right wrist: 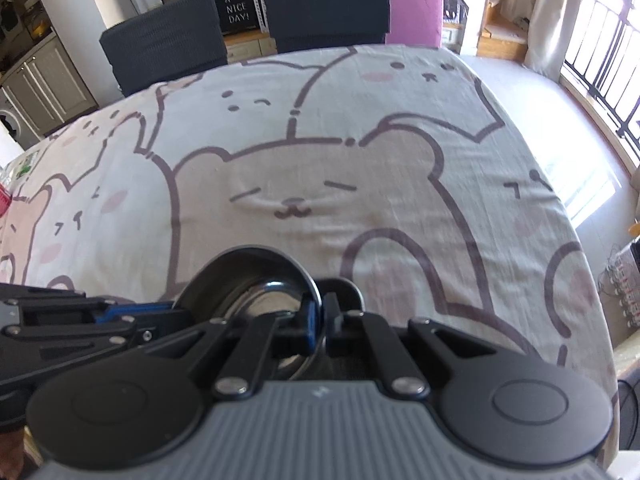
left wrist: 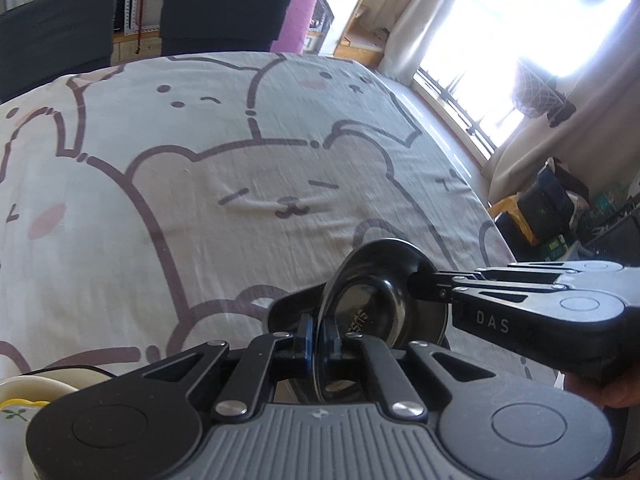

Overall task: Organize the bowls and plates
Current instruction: 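Lift the oval steel bowl with both tools and carry it over the tray, then lower the oval steel bowl into the steel tray with both tools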

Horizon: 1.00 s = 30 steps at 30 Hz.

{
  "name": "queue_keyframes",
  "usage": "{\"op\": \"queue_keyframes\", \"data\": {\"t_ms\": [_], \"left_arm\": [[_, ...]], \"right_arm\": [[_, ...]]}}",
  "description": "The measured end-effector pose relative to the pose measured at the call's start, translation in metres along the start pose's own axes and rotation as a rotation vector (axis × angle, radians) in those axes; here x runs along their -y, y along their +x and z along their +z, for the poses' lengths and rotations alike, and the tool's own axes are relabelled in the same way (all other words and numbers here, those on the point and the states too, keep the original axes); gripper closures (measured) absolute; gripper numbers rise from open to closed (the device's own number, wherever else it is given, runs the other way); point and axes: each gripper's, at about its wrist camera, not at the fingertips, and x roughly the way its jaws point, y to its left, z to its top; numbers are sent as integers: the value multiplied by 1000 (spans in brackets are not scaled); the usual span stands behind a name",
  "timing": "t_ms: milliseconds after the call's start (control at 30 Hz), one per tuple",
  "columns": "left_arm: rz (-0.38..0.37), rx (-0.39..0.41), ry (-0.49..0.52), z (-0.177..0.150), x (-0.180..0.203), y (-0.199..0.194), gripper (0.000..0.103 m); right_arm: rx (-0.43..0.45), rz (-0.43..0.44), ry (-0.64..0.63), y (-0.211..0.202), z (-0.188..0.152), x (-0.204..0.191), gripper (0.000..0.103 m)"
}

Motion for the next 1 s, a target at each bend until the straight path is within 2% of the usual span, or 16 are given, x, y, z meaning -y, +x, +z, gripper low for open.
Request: {"op": "queue_keyframes", "data": {"t_ms": [333, 867, 1000], "left_arm": [[25, -42, 53, -2, 6, 17, 98], [51, -46, 96, -1, 6, 22, 96], [46, -29, 92, 1, 5, 18, 95]], "right_arm": [[-58, 3, -12, 20, -2, 11, 98], [-99, 13, -32, 41, -2, 11, 98], [-77, 7, -34, 38, -1, 13, 91]]}}
